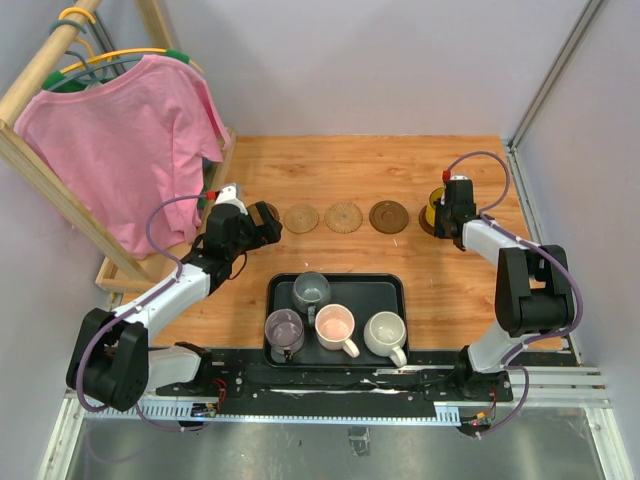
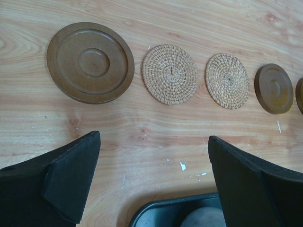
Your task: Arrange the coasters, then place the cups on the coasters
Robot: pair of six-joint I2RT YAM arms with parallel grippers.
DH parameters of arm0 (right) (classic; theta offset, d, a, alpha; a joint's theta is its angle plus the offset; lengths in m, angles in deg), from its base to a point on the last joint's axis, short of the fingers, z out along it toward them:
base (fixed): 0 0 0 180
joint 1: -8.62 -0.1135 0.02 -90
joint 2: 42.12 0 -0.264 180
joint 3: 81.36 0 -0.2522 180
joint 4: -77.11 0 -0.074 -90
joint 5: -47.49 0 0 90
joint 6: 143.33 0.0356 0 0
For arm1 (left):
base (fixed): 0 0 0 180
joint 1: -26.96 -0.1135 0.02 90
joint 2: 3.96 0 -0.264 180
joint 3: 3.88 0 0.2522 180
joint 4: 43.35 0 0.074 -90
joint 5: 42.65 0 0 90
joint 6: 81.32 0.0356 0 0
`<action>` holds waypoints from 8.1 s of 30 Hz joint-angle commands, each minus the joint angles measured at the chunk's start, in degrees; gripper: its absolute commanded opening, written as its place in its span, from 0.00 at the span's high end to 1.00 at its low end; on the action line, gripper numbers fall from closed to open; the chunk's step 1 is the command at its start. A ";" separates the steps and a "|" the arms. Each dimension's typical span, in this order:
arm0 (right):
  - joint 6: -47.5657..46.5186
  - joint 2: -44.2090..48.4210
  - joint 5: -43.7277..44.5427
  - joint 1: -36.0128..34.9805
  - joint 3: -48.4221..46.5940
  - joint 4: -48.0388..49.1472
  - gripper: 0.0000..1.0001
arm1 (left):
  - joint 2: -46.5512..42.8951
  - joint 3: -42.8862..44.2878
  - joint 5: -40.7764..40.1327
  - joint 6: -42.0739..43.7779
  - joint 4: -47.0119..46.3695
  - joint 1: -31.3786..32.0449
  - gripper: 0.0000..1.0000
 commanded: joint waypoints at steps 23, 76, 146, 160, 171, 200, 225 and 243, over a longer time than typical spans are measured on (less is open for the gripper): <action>3.26 -0.70 0.04 0.54 -2.61 -1.51 0.54 | -0.68 -0.39 0.14 0.12 -1.58 -0.26 0.00; 36.27 52.95 -0.74 -58.16 14.17 -51.09 0.12 | -5.99 -1.93 1.98 -0.08 3.08 -0.27 0.00; 50.18 38.46 34.87 -75.39 4.31 -57.57 0.99 | -8.85 -4.53 2.61 -1.77 0.63 -0.30 0.00; 16.25 39.00 26.51 -45.97 5.58 -27.04 0.99 | -3.96 -2.61 2.12 -0.16 -2.58 -0.26 0.00; 5.04 20.21 10.49 -28.66 -2.46 -9.41 0.99 | -0.13 0.68 -0.48 2.00 -4.87 -0.34 0.00; 9.26 -4.42 4.77 -18.35 -14.83 -2.46 0.99 | 5.56 2.07 0.22 2.42 -6.68 -0.81 0.00; 10.06 -7.76 2.41 -16.79 -14.14 -2.22 0.99 | 6.48 2.05 0.61 2.25 -7.00 -0.78 0.00; 11.41 -5.64 4.04 -16.70 -12.23 -5.39 0.98 | 6.32 1.71 0.97 1.80 -7.07 -0.79 0.00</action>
